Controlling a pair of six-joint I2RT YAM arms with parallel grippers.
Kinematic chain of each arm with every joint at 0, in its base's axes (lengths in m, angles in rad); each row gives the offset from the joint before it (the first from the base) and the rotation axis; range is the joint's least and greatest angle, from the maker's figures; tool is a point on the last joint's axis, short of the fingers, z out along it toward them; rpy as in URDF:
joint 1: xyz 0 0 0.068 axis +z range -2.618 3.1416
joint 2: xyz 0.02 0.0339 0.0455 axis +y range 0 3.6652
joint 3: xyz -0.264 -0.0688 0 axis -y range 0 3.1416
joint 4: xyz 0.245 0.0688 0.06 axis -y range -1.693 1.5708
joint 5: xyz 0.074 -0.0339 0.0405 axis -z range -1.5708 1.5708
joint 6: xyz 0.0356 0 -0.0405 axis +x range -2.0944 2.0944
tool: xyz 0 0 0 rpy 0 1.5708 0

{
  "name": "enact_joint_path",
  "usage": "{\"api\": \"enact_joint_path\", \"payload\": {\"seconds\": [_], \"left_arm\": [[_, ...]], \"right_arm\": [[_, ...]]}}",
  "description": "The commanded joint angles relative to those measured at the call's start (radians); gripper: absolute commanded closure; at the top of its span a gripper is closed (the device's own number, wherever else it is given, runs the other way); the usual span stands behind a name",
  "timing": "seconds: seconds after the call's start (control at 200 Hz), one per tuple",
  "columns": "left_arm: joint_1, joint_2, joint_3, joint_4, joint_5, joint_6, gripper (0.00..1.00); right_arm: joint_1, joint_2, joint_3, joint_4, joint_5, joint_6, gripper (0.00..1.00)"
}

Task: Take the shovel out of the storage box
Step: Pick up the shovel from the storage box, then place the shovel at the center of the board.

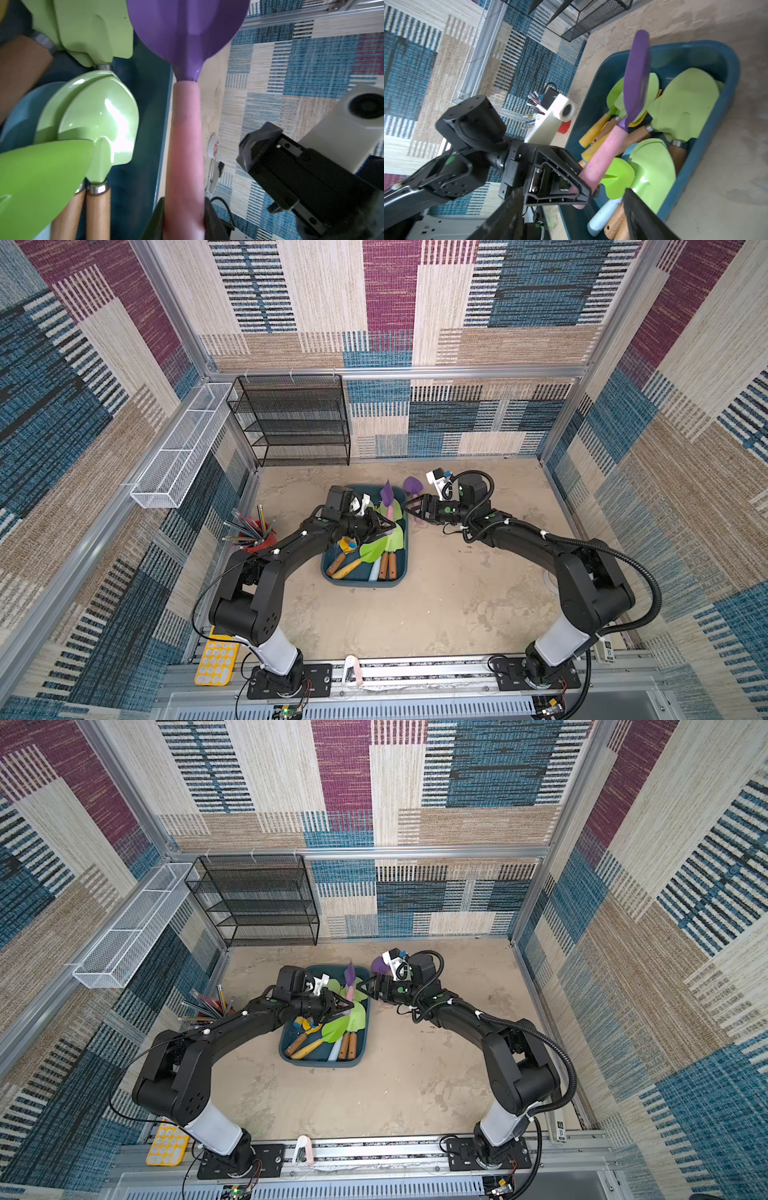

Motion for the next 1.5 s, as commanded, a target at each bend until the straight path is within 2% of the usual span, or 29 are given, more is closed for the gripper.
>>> {"api": "enact_joint_path", "payload": {"seconds": [0.0,0.245,0.546,0.911,1.037,1.312,1.407,1.457,1.497], "left_arm": [[0.002,0.001,-0.029,0.294,0.091,-0.159,0.92],[0.002,0.008,-0.059,0.416,0.11,-0.248,0.92],[-0.001,-0.02,-0.072,0.423,0.115,-0.259,0.92],[-0.006,-0.05,-0.1,0.424,0.122,-0.257,0.92],[-0.007,-0.054,-0.106,0.427,0.124,-0.257,0.92],[-0.007,-0.054,-0.115,0.436,0.125,-0.258,0.92],[-0.007,-0.054,-0.115,0.436,0.127,-0.257,0.91],[-0.007,-0.052,-0.115,0.432,0.126,-0.257,0.88],[-0.007,-0.053,-0.113,0.42,0.126,-0.251,0.81]], "right_arm": [[0.001,0.026,-0.005,0.16,-0.098,0.106,0.25],[0.001,0.086,0.017,0.195,-0.119,0.152,0.32],[-0.001,0.175,0.087,0.23,-0.137,0.193,0.4],[-0.001,0.279,0.164,0.377,-0.186,0.327,0.56],[-0.005,0.291,0.165,0.412,-0.193,0.358,0.58],[-0.025,0.303,0.145,0.47,-0.199,0.403,0.74],[-0.027,0.302,0.146,0.478,-0.205,0.41,0.82],[-0.027,0.301,0.148,0.477,-0.205,0.41,0.86],[-0.028,0.3,0.148,0.475,-0.205,0.41,0.87]]}}
